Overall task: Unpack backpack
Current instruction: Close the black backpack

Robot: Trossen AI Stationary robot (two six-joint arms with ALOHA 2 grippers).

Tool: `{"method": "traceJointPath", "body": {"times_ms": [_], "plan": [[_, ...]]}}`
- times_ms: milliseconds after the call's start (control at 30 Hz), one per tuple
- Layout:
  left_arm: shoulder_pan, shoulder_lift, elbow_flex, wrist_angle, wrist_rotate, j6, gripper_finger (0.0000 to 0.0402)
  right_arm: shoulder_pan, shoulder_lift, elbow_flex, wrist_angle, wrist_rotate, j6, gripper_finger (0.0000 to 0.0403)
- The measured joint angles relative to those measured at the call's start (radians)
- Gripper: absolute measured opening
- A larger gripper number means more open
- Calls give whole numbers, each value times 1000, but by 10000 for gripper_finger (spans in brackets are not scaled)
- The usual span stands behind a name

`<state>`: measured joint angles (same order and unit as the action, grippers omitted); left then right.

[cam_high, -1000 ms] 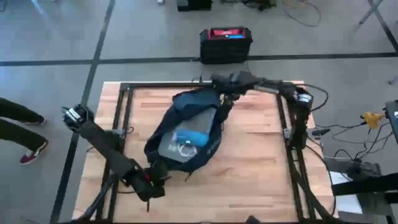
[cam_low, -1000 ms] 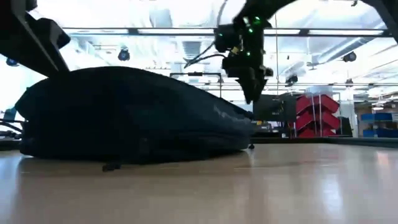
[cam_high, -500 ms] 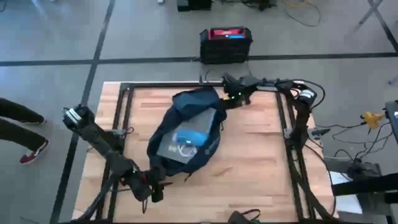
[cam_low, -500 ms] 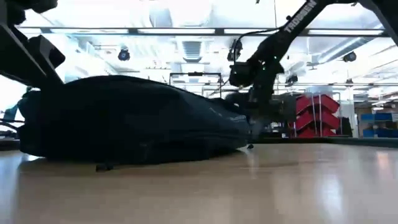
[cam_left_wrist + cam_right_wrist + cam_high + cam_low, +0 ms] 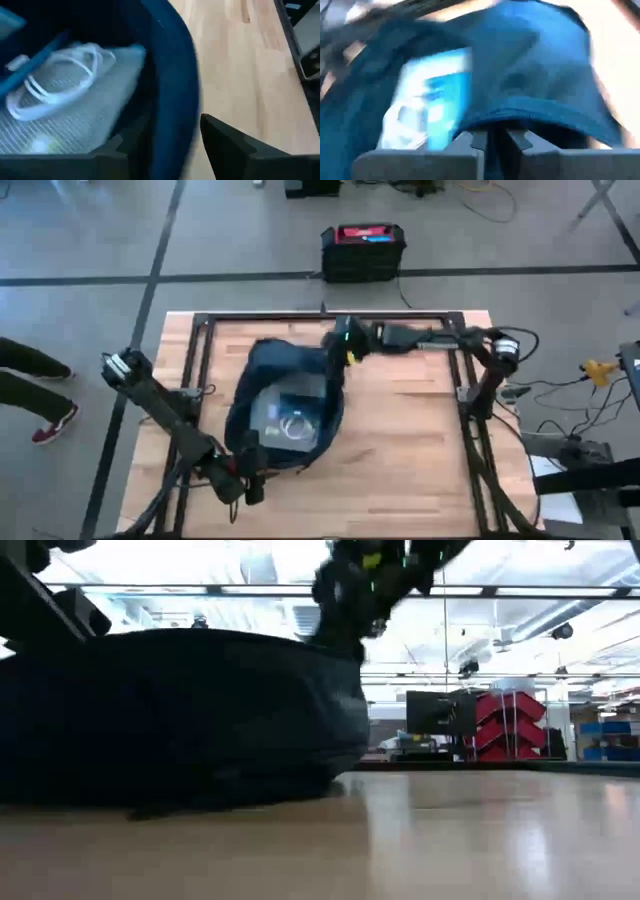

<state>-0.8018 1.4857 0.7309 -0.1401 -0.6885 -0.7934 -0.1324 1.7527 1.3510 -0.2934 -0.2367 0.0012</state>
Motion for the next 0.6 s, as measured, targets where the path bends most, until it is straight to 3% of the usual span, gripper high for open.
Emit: {"method": "traceJointPath", "body": {"times_ms": [200, 267, 367, 500, 533, 600], "plan": [[18, 0, 1, 1, -6, 2, 156, 303, 70, -1, -15, 211, -67, 2], [18, 0, 1, 1, -6, 0, 156, 391, 89, -1, -58, 332, -80, 1], [19, 0, 2, 3, -6, -5, 156, 501, 110, -1, -193, 638, -99, 1], [20, 0, 2, 3, -6, -13, 156, 604, 110, -2, -415, 1149, -72, 0], [21, 0, 2, 3, -6, -14, 156, 619, 105, -2, -457, 1232, -57, 0], [21, 0, 2, 3, -6, -17, 156, 627, 88, 2, -489, 1280, -24, 2]]}}
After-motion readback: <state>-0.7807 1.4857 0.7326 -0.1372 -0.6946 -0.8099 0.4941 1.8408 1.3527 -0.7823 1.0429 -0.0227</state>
